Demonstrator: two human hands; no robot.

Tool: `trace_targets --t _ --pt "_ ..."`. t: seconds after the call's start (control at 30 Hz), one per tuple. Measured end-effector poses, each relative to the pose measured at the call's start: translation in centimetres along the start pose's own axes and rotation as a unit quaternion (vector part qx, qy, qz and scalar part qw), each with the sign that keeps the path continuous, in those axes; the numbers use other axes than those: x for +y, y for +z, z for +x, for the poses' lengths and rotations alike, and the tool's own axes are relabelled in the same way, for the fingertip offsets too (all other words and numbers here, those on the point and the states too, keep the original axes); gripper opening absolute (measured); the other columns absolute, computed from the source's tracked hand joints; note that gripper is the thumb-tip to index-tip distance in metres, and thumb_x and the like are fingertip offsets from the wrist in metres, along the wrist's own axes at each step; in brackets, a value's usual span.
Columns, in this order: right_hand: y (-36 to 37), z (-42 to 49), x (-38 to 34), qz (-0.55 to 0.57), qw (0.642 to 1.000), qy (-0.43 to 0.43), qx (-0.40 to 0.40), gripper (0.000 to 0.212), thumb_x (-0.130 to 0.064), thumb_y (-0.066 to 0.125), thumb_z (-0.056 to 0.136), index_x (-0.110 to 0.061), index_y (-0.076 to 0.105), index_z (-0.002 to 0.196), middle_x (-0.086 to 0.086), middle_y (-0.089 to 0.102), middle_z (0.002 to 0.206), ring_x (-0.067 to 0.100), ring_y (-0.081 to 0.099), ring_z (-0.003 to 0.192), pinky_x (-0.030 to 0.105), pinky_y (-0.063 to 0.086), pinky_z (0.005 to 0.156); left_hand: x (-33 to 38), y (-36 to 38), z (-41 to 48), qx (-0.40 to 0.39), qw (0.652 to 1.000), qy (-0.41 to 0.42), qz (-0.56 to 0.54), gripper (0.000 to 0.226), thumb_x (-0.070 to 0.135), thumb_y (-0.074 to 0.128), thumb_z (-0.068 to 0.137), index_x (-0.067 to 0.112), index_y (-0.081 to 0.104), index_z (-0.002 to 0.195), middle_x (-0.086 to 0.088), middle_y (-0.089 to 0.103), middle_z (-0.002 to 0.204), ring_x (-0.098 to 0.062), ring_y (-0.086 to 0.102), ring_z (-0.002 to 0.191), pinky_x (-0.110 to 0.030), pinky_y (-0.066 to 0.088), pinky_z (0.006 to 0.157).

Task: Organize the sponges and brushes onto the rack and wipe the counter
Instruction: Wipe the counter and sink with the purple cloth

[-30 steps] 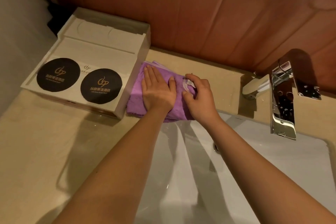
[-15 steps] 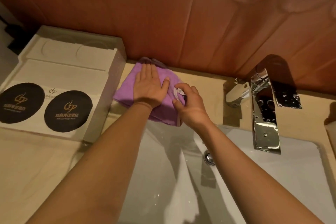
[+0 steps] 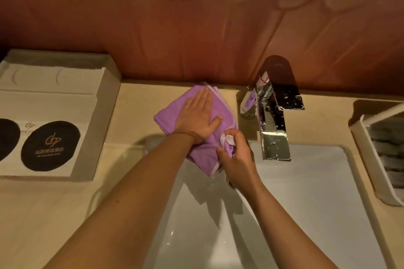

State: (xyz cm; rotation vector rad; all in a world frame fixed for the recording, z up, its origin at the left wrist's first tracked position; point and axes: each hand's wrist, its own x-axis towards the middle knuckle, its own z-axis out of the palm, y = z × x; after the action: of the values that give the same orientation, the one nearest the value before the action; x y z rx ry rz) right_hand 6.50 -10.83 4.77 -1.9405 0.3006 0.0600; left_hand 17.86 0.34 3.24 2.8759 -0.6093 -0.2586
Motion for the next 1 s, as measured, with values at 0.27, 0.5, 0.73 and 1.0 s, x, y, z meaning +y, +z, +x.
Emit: trace_targets --t 0.27,0.5,0.73,1.0 --pt "-4.3 -3.6 2.4 0.010 0.999 0.049 0.015 0.009 0.002 0.054 0.087 -0.007 0.054 0.085 0.004 0.052 0.076 0.026 0.057 0.074 0.029 0.053 0.066 5.7 2.2 -1.9 -0.013 1.000 0.012 0.005 0.073 0.047 0.023 0.096 0.007 -0.008 0.149 -0.010 -0.012 0.158 -0.020 -0.011 0.146 -0.032 -0.008 0.116" --pt "-9.9 -5.5 5.2 0.018 0.998 0.060 0.017 0.022 -0.016 0.061 0.081 -0.032 0.058 0.096 0.007 0.063 0.103 0.021 0.060 0.092 0.026 0.047 0.071 11.9 4.5 -5.2 0.158 0.962 -0.073 -0.209 0.068 0.033 0.060 0.079 -0.002 0.043 0.135 -0.024 0.049 0.136 -0.038 0.048 0.127 -0.044 0.034 0.109" --pt "-16.1 -4.6 6.4 0.000 0.998 0.040 0.053 0.028 -0.025 0.057 0.073 -0.031 0.059 0.100 0.006 0.063 0.108 0.019 0.059 0.098 0.023 0.044 0.076 18.6 4.1 -4.1 0.008 0.964 -0.114 -0.241 0.077 0.054 0.027 0.093 0.011 -0.003 0.150 -0.014 0.002 0.159 -0.028 0.007 0.146 -0.031 0.001 0.117" --pt "-20.3 0.7 6.4 -0.066 0.996 -0.005 0.057 0.027 -0.005 0.060 0.085 -0.012 0.061 0.111 0.008 0.060 0.113 0.020 0.057 0.103 0.018 0.038 0.084 22.3 3.4 0.8 -0.026 0.972 -0.199 -0.121 0.078 0.051 0.018 0.097 -0.002 -0.012 0.146 -0.017 -0.014 0.157 -0.026 -0.011 0.146 -0.035 -0.003 0.117"
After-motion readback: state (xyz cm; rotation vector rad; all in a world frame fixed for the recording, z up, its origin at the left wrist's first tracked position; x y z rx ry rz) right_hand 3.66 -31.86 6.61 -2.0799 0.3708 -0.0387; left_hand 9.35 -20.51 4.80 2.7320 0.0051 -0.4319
